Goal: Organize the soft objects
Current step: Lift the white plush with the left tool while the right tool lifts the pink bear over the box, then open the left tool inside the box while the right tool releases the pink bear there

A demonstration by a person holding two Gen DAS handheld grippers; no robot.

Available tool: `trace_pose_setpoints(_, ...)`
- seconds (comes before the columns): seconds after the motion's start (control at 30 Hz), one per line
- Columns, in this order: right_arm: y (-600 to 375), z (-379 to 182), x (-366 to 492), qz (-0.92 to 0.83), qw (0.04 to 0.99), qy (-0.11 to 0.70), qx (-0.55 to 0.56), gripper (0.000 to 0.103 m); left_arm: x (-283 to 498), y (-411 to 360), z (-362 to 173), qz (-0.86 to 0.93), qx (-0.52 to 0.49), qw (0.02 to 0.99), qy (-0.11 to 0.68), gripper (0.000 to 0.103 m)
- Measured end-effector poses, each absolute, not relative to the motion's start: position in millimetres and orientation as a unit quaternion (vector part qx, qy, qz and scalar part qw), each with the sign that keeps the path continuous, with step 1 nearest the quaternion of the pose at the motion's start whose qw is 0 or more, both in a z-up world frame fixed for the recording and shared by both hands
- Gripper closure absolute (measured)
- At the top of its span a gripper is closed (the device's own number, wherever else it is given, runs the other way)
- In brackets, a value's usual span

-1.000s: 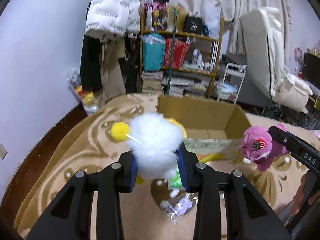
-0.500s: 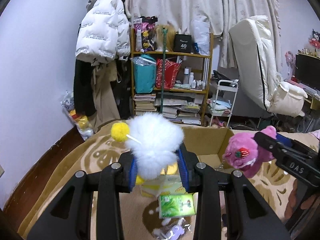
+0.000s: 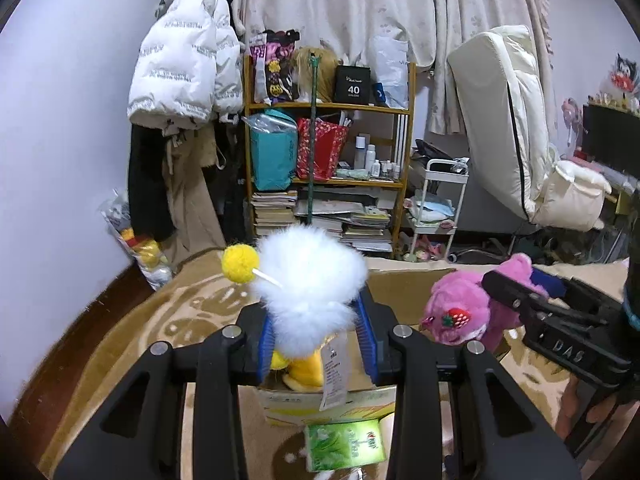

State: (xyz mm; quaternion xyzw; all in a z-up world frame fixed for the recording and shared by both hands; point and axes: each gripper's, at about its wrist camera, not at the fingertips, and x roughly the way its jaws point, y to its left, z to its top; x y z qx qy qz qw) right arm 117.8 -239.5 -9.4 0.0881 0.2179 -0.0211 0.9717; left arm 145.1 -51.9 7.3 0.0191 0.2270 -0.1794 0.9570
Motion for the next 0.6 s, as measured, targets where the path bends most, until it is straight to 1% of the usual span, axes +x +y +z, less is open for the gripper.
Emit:
trace_pose_setpoints(0.2,-238,-19,130,-0.020,0.972,0.223,0.073,0.039,162,-63,-1,-0.177,0.020,0.954,0.242,0.069)
trace_pose_setpoints(0.6,-236,-42,144,-0.008,0.963,0.260,0.071,0.038,181,-72,-44,-0.163,0.043,0.933,0.319,0.067)
